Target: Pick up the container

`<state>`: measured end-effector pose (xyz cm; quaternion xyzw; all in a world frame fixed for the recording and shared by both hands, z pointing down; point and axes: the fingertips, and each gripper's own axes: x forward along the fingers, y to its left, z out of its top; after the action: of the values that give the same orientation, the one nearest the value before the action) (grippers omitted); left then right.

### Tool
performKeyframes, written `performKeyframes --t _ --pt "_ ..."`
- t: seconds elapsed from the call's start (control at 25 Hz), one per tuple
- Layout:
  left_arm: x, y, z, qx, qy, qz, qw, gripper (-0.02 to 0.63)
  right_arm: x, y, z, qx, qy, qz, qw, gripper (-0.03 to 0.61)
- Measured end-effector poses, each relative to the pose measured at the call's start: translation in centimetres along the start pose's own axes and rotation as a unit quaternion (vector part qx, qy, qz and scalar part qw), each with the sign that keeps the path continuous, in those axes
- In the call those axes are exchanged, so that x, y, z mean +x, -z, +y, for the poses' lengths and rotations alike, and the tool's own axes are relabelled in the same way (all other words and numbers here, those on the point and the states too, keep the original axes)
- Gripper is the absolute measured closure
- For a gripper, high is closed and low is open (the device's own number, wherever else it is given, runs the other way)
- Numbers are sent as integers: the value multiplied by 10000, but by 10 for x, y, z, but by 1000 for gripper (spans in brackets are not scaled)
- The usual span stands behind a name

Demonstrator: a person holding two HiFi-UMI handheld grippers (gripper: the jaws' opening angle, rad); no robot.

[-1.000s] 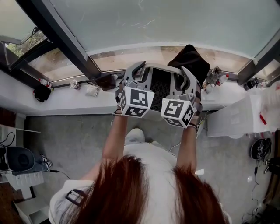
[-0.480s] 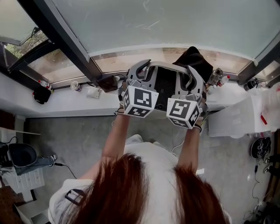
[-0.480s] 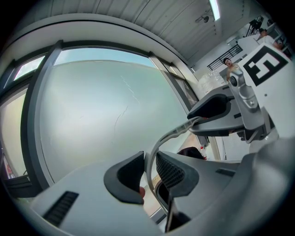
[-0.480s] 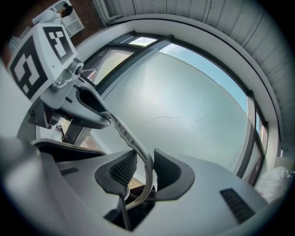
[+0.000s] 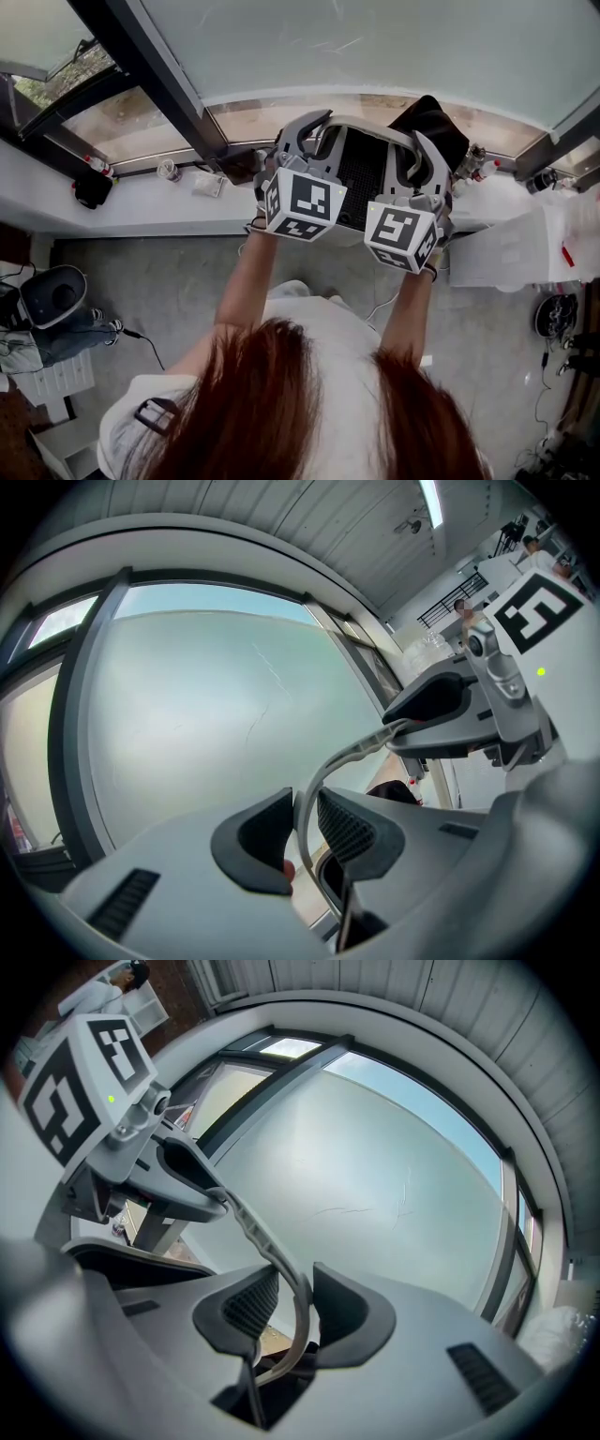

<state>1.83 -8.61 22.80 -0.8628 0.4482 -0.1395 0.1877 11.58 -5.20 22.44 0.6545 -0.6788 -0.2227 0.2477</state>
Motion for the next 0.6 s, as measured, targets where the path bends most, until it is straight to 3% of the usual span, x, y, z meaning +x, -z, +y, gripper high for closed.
performKeyframes --t 0.6 --pt "-39 1 24 -46 62 -146 9999 520 -19 -35 24 -75 27 9 10000 453"
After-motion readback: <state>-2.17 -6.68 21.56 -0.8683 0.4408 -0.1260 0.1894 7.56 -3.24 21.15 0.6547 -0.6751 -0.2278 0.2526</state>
